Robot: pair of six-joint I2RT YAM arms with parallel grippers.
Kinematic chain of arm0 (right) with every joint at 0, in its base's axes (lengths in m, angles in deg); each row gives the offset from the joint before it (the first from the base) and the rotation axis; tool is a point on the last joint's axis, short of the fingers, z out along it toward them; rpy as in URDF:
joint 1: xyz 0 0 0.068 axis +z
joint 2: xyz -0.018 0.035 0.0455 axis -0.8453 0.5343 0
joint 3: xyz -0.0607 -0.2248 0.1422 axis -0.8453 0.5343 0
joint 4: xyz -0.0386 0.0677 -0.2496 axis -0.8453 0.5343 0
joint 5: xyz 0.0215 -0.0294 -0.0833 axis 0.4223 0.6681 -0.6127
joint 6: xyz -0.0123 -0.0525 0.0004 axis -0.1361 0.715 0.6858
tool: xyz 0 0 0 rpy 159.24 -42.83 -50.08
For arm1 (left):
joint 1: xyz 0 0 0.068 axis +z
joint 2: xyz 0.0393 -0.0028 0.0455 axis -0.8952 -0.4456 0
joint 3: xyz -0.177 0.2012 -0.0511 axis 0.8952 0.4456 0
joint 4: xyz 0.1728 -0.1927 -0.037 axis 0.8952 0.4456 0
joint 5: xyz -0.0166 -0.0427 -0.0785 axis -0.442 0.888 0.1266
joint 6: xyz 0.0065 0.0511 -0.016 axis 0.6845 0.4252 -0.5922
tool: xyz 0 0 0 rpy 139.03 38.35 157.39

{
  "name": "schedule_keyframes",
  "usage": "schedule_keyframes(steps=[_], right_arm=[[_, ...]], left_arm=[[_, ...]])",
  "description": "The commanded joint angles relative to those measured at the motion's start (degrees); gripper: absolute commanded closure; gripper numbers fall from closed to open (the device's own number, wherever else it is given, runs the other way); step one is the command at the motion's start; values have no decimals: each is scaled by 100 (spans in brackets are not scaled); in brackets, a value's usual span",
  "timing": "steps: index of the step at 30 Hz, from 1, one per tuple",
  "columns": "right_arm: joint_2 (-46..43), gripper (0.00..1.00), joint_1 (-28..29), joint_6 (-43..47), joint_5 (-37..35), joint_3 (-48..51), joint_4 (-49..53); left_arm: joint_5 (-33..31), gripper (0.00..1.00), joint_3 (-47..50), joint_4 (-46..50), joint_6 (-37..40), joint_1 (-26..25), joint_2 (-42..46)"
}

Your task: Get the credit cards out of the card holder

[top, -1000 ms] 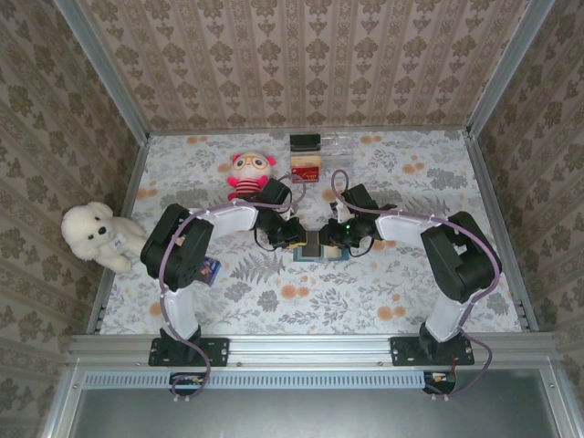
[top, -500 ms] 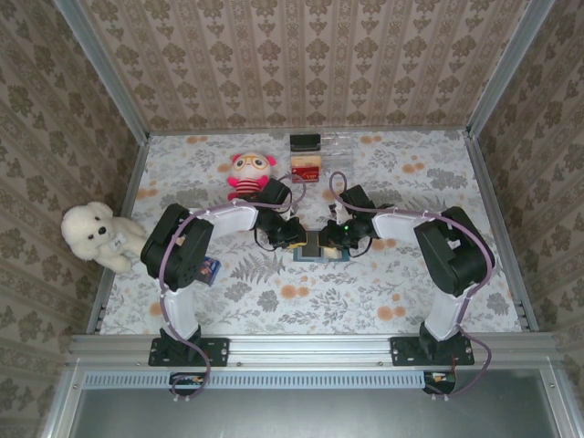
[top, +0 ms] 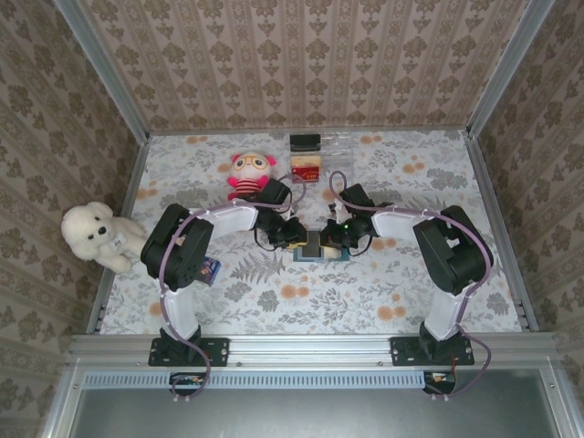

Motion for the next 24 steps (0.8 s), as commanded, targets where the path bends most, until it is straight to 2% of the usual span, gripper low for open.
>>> schedule_keyframes(steps=[1,7,24], right_arm=[[-107,93,-12,162,-108,-77,316],[-121,93,-31,265,-160,-79,452],[-304,92,-66,281,-337,-8,575]], left_arm=[[-52,75,30,202,173,-62,-49],[-49,72,-60,298,310,-53,105],[-55,80,-51,268,287,-52,80]])
